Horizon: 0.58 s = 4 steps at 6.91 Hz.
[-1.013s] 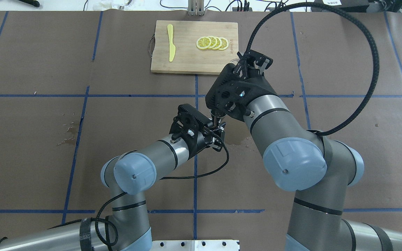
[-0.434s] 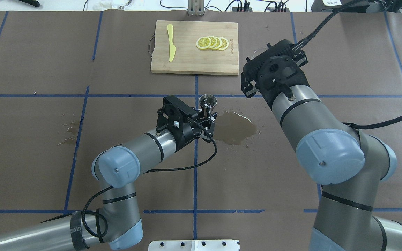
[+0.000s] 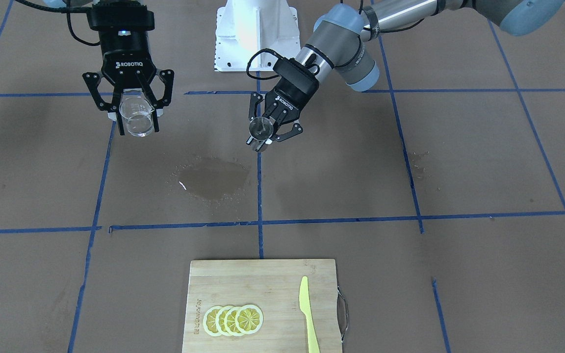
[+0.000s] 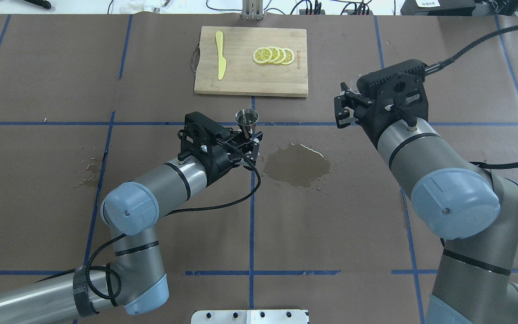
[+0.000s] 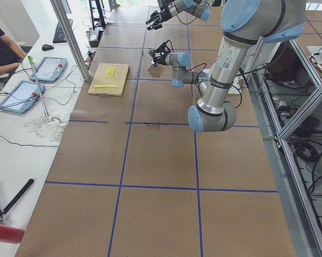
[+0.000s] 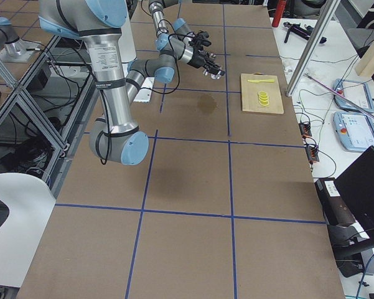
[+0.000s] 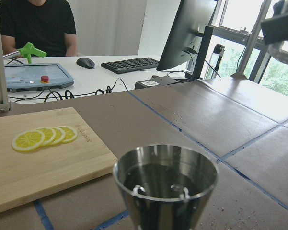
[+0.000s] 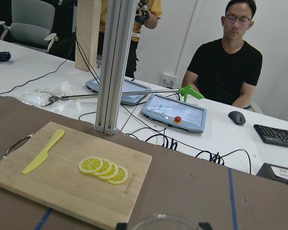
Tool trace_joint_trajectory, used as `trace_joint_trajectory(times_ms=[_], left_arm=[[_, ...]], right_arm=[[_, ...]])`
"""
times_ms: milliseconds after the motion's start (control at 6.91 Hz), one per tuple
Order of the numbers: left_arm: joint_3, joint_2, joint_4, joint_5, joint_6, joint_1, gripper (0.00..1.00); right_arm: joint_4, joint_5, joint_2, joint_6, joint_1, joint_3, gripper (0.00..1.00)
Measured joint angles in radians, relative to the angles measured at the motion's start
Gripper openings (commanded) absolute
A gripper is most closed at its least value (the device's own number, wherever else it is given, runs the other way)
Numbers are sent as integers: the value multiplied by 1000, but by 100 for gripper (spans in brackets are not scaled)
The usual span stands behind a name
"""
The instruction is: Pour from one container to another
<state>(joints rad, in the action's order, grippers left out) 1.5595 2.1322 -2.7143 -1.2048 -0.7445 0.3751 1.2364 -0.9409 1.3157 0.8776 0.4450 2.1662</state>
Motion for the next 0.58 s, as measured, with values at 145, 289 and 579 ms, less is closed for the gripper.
trace_joint_trajectory(times_ms=[145, 289, 579], left_arm=[[4, -27, 3, 42, -16, 14, 0], [10, -70, 8, 99, -24, 28, 0], [51, -213, 17, 194, -75, 69, 0]], right_arm=[[0, -31, 38, 131, 1, 9, 0], [0, -44, 89, 241, 2, 12, 0], [-1, -49, 172, 364, 15, 15, 0]])
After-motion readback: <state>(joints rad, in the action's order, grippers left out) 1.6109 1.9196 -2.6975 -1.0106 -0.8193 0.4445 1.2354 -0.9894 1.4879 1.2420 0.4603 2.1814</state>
